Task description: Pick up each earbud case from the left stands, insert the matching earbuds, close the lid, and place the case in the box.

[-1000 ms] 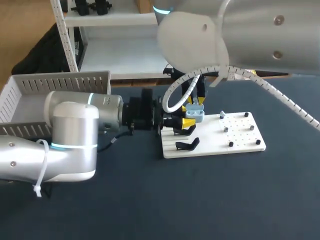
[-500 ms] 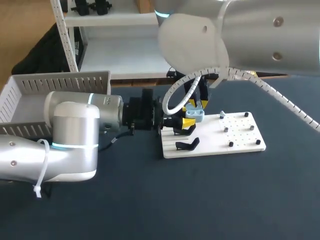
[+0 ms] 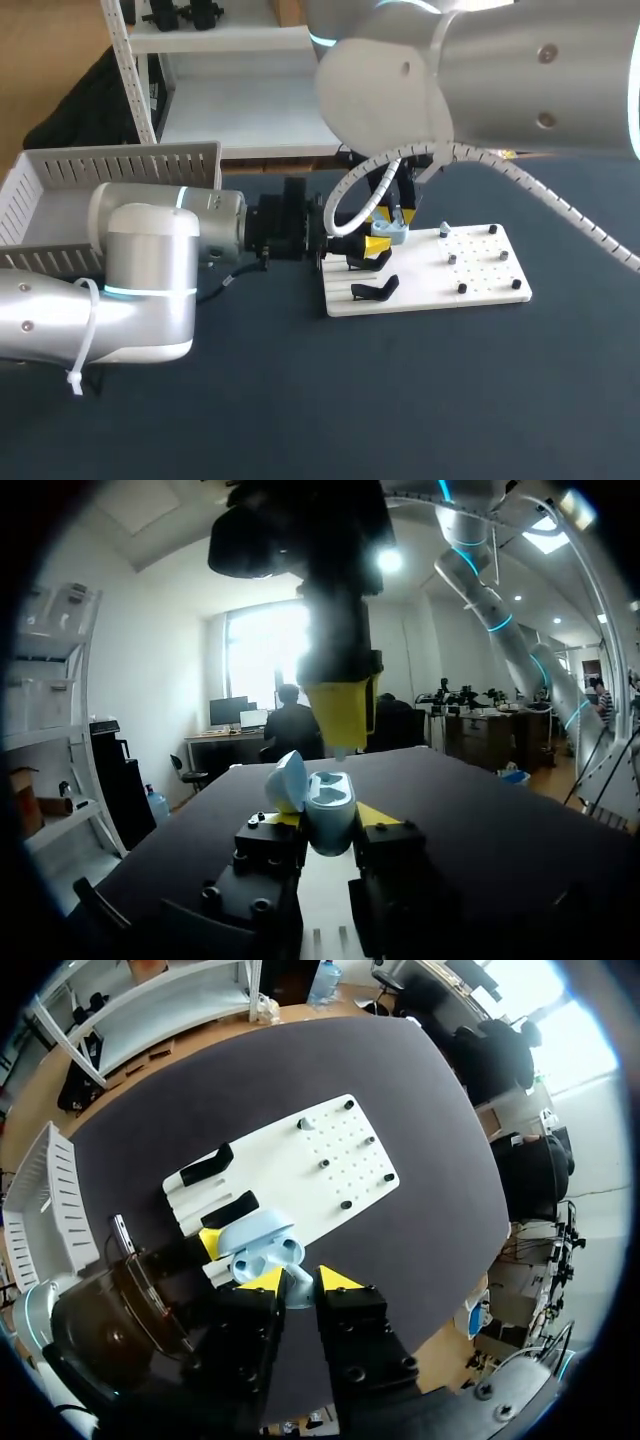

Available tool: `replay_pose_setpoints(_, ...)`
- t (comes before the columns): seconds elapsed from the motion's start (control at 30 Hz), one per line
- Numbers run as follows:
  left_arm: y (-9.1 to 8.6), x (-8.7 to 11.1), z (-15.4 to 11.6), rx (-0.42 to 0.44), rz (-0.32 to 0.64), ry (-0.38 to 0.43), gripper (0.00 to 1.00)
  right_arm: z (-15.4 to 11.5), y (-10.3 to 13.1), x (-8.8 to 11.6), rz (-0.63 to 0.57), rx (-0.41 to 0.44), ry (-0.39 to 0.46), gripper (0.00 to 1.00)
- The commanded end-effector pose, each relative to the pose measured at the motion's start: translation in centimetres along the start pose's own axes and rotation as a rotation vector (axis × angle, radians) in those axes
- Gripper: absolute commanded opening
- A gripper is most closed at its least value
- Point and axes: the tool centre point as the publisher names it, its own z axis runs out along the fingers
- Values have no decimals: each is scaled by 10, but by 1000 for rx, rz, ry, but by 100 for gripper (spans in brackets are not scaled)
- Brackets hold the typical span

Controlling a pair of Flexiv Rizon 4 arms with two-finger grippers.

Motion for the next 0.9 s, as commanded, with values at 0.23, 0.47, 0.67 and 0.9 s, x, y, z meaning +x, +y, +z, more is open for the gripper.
replay_pose_setpoints(0.23,-2,0,1,-8,2,-1,0,7,2,-4,13,7,9,0)
replay_pose_setpoints(0.47,-2,0,1,-8,2,-1,0,9,2,-5,16,10,14,0)
replay_pose_setpoints(0.67,-2,0,1,-8,2,-1,0,11,3,-7,18,10,20,0)
replay_pose_setpoints(0.9,-2,0,1,-8,2,-1,0,11,4,-8,18,13,20,0)
